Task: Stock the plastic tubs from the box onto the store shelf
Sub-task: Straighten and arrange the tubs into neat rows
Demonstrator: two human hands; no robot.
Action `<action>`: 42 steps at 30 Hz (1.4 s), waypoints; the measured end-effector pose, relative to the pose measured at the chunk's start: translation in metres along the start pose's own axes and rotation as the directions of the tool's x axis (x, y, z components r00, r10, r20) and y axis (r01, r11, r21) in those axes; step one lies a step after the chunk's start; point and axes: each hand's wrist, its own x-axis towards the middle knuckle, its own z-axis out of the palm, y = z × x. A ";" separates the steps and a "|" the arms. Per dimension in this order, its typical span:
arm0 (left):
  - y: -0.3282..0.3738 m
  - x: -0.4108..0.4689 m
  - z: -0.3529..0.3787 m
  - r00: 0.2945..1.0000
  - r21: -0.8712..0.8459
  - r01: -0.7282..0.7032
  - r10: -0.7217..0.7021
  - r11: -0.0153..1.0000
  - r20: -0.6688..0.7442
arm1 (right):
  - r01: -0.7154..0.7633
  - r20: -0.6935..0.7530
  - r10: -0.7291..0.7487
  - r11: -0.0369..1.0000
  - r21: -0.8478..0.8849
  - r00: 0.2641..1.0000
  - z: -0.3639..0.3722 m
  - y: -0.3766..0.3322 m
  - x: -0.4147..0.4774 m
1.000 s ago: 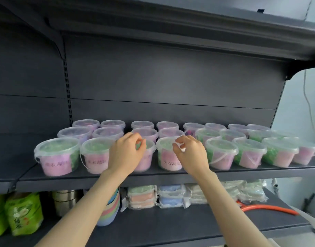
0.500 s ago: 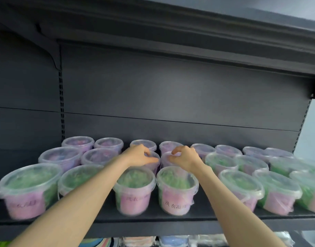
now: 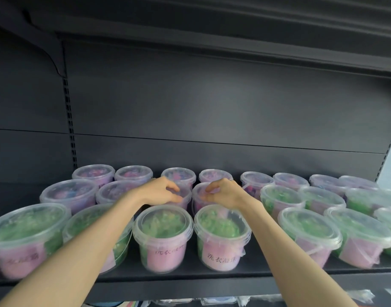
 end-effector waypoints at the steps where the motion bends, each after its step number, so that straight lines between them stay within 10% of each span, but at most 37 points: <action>1: 0.000 -0.001 0.001 1.000 -0.010 -0.002 0.002 1.000 -0.002 | 0.006 0.011 -0.006 1.000 0.004 1.000 0.000 0.000 0.000; 42: -0.019 0.094 -0.006 0.952 0.258 0.186 -0.109 0.948 -0.284 | -0.118 0.005 0.121 0.972 -0.202 0.993 0.000 -0.008 0.087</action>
